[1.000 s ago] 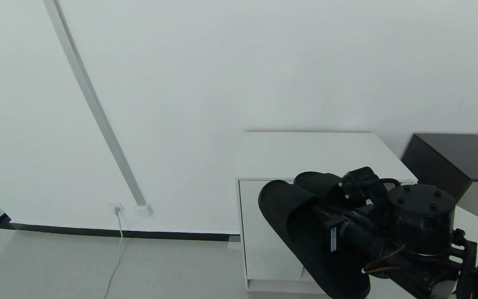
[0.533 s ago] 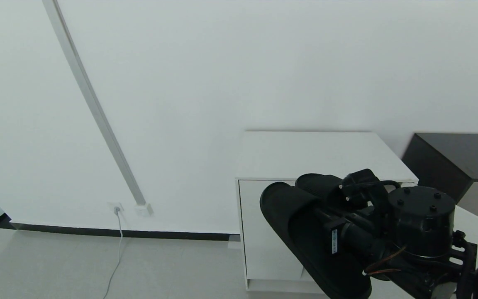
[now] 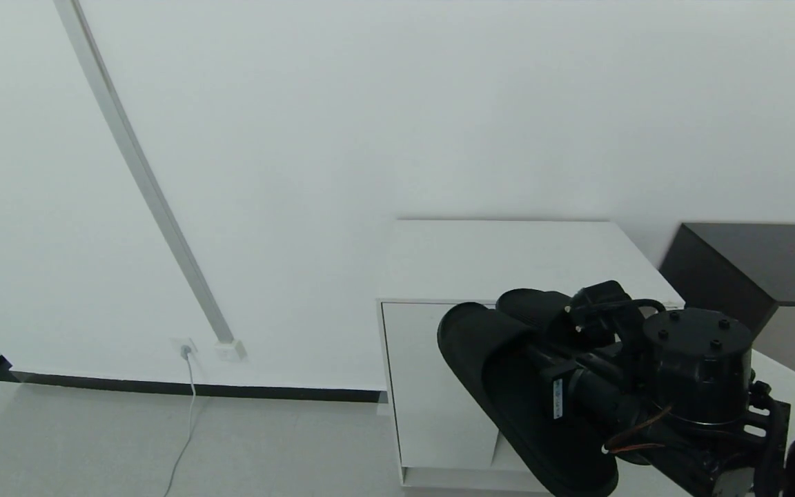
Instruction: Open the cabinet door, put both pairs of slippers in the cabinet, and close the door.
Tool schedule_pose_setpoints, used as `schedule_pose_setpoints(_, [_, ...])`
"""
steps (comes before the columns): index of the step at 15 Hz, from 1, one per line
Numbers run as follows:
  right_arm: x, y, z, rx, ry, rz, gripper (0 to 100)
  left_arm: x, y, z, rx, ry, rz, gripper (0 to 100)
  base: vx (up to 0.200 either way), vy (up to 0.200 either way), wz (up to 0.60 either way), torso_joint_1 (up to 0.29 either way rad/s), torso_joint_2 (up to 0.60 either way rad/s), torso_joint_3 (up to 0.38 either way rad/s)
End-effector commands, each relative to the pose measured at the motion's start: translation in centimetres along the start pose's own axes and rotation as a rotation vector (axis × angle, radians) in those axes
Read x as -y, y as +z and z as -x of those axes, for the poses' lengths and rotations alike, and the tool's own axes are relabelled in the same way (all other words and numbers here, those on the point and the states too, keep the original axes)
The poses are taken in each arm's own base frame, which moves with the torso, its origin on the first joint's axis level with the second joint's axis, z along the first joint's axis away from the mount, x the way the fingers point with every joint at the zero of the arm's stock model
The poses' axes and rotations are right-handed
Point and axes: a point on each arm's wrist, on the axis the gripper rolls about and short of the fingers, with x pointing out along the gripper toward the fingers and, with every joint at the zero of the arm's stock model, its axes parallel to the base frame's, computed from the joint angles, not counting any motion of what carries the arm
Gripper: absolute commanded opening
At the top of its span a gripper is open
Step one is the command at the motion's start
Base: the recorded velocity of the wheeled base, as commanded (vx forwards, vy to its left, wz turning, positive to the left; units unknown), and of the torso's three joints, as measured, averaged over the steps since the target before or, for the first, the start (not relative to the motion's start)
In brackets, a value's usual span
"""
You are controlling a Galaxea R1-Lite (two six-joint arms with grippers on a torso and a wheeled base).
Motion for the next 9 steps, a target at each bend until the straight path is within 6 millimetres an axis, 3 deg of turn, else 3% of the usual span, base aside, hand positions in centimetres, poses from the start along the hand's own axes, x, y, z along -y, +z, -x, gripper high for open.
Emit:
schedule_pose_setpoints(1, [-0.05, -0.16, -0.03, -0.006, 0.002, 0.002, 0, 0.00, 0.02, -0.01, -0.001, 0.000, 0.000, 0, 0.000, -0.200, 0.00, 0.012, 0.00, 0.007])
schedule_pose_setpoints(9, [-0.02, -0.43, -0.02, -0.016, 0.003, 0.002, 0, 0.00, 0.02, -0.01, -0.001, 0.000, 0.000, 0, 0.000, -0.200, 0.00, 0.002, 0.00, 0.002])
